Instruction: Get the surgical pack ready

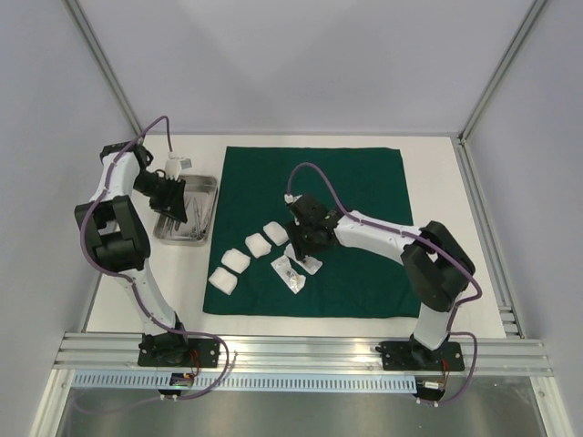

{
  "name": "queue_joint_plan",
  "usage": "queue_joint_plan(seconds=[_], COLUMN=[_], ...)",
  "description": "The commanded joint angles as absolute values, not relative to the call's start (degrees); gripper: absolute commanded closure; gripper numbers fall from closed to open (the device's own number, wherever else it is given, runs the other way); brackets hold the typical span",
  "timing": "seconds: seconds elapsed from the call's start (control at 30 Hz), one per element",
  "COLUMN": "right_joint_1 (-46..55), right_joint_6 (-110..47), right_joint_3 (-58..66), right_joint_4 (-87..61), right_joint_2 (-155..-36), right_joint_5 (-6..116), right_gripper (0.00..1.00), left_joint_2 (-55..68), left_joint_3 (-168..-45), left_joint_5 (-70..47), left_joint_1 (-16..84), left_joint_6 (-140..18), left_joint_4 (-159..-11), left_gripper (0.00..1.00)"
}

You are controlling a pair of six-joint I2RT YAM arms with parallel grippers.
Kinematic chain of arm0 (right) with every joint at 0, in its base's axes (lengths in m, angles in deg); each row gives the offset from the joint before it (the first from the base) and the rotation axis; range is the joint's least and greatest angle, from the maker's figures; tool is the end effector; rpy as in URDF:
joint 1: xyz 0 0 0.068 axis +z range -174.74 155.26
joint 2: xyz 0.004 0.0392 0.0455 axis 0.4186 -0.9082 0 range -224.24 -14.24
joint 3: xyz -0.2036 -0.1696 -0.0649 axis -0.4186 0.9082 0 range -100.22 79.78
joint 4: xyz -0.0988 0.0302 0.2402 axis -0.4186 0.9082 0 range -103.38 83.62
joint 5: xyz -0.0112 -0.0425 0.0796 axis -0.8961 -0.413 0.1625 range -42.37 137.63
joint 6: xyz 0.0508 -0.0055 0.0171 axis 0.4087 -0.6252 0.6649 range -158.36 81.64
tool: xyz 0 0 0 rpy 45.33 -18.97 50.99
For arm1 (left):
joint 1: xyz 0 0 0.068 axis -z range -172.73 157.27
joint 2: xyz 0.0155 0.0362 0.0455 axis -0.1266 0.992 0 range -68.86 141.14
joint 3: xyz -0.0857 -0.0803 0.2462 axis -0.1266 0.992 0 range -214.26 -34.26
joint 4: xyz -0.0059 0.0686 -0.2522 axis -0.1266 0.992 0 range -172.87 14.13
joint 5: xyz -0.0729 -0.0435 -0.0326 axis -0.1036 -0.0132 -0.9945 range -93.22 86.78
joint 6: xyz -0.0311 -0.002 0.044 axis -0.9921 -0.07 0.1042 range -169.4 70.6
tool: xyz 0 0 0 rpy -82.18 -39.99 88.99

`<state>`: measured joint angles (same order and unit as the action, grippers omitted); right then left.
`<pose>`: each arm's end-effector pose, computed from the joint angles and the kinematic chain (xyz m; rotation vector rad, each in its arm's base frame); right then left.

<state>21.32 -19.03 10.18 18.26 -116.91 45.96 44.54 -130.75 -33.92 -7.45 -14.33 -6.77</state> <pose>0.2525 0.2607 0.1887 -0.6245 2.6669 0.2983 0.3636 0.0767 0.2375 0.4865 2.8275 -0.7461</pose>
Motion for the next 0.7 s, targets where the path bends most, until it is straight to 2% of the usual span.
queue_joint_plan(seconds=[0.0, 0.2, 0.3, 0.33, 0.53, 0.67], right_joint_1=[21.6, 21.7, 21.8, 21.8, 21.8, 21.8], right_joint_6=[-21.2, -21.8, -21.8, -21.8, -22.4, -22.6], right_joint_3=[7.5, 7.4, 7.8, 7.9, 8.9, 8.8], right_joint_4=[19.6, 20.0, 20.1, 20.2, 19.5, 20.3], right_joint_2=[-119.7, -121.7, -122.2, -122.1, -120.5, -117.4], right_joint_5=[46.3, 44.9, 44.9, 44.9, 43.7, 42.1], right_gripper=[0.47, 0.55, 0.65, 0.74, 1.0, 1.0], left_joint_2=[39.8, 35.6, 34.2, 34.0, 32.2, 31.2], left_joint_3=[-127.7, -123.5, -122.8, -122.7, -122.7, -122.9], left_joint_5=[-36.7, -36.8, -37.3, -37.6, -38.3, -38.5], left_joint_1=[-6.7, -4.7, -3.9, -3.8, -2.8, -2.5], left_joint_6=[-13.6, -12.9, -13.1, -13.1, -13.1, -13.1], left_joint_4=[-6.5, -6.6, -6.4, -6.1, -5.5, -5.0], left_gripper=[0.63, 0.63, 0.63, 0.63, 0.63, 0.63])
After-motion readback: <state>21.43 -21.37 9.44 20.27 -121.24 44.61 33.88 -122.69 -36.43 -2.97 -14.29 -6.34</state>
